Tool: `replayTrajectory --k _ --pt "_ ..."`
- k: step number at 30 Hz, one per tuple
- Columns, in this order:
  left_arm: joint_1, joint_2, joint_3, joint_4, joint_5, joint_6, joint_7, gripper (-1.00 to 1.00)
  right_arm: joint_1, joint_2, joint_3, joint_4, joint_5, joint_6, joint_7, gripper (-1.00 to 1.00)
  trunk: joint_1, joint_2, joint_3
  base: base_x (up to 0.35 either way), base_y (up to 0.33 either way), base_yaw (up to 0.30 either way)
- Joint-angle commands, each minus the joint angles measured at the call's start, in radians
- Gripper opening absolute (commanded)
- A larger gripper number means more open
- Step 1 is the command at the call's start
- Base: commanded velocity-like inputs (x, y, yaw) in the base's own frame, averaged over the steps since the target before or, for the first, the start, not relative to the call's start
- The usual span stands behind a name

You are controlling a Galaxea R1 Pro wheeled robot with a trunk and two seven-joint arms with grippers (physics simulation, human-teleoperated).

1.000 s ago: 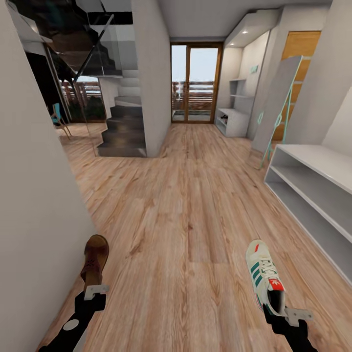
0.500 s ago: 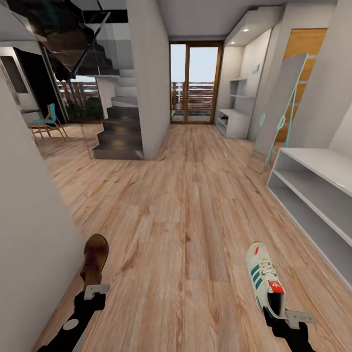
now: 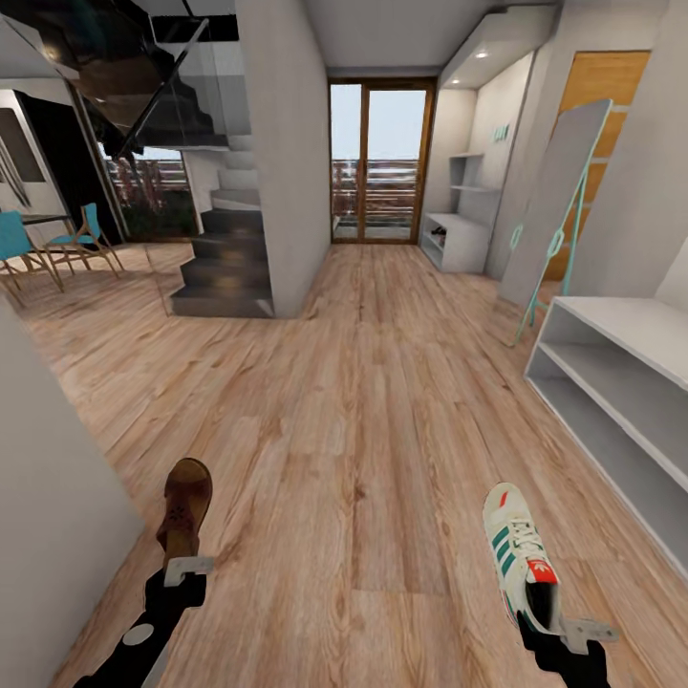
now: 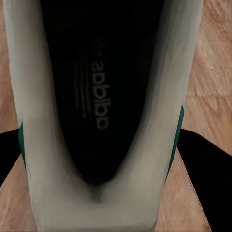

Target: Pick up the two gym shoes and the two sandals from the corridor floor and place them onto the hallstand (shoe rack) in the corridor, making sure they are on the rack and not on the floor. Arrange them so the two gym shoes are next to each other and the two sandals are next to each other.

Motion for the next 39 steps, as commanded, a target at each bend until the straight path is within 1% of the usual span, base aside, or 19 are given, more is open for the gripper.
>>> replayTrajectory --k 1,30,39 --pt "-0.001 -0.001 0.007 0.000 -0.014 -0.003 -0.004 -1.00 -0.001 0.000 -0.002 0.001 -0.011 -0.003 0.008 -1.00 0.000 0.000 -0.001 0.333 -0.121 0.000" --pt "-0.001 -0.001 0.007 0.000 -0.014 -0.003 -0.004 -1.00 0.000 0.000 -0.001 0.002 -0.012 -0.003 0.009 -1.00 0.000 0.000 -0.001 0.333 -0.137 0.000" --pt "-0.001 -0.001 0.007 0.000 -0.014 -0.003 -0.004 -1.00 0.000 0.000 -0.001 0.002 -0.012 -0.003 0.010 -1.00 0.000 0.000 -0.001 0.335 -0.098 0.000"
